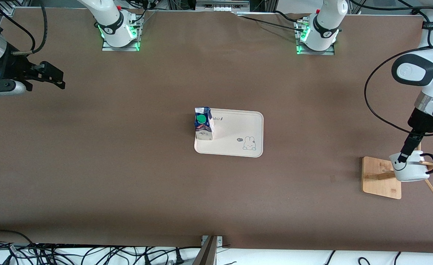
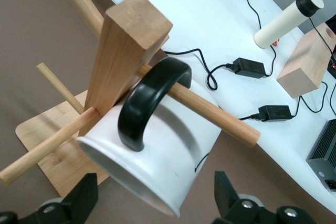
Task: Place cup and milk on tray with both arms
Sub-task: 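Retract the right gripper while the left gripper reaches the mug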
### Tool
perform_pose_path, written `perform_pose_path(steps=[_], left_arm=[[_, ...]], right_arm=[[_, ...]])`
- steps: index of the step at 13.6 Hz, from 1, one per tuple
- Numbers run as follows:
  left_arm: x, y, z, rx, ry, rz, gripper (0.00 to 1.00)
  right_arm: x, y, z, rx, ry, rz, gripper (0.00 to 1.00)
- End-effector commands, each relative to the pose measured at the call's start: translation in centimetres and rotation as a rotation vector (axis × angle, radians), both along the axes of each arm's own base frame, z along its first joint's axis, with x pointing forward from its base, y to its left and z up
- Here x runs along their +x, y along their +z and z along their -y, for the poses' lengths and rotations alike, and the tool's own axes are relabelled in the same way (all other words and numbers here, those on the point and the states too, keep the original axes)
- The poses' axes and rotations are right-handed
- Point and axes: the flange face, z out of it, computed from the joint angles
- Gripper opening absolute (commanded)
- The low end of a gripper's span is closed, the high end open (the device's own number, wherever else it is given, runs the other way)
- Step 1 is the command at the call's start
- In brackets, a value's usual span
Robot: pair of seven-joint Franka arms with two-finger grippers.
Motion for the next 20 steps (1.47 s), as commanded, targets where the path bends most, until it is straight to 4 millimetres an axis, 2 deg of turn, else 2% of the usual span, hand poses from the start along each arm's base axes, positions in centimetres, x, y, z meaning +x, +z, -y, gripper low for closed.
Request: perform_pose_path(steps=[1, 2, 3, 4, 5, 7, 11, 14, 20], left_arm=[[0.9, 0.3, 0.4, -0.009, 0.000, 0.032, 0.75], [1.0, 0.2, 0.6, -0.011, 0.000, 0.034, 0.45], [1.1, 0.5, 0.6, -0.012, 0.003, 0.041, 0.22], [1.2, 0.6, 0.6, -0.011, 0.002, 0.042, 0.09], [1.5, 1.1, 0.7, -0.010, -0.001, 0.052, 0.04], [1.5, 1.3, 0.6, -0.008, -0.002, 0.055, 0.00], [2.1, 2.2, 1.2, 0.000, -0.023, 0.069, 0.00], [2.1, 2.3, 1.3, -0.003, -0.025, 0.067, 0.00], [1.8, 4.0, 5.0, -0.038, -0.109, 0.046, 0.00]], right_arm=[[1.5, -1.5, -0.4, -0.011, 0.002, -0.010, 1.00], [1.5, -1.4, -0.6, -0.008, 0.005, -0.001, 1.00], [1.6, -1.4, -0.6, -0.014, 0.007, 0.007, 1.00], [1.7, -1.5, -0.6, -0.017, 0.007, 0.008, 1.00], [1.7, -1.4, -0.5, -0.020, 0.006, 0.009, 1.00], [2.0, -1.9, -0.4, -0.054, 0.012, 0.020, 1.00], [1.4, -1.7, -2.6, -0.072, 0.056, 0.026, 1.00], [1.3, -1.6, -2.6, -0.067, 0.053, 0.023, 1.00], [1.4, -1.6, -2.4, -0.064, 0.049, 0.024, 1.00]])
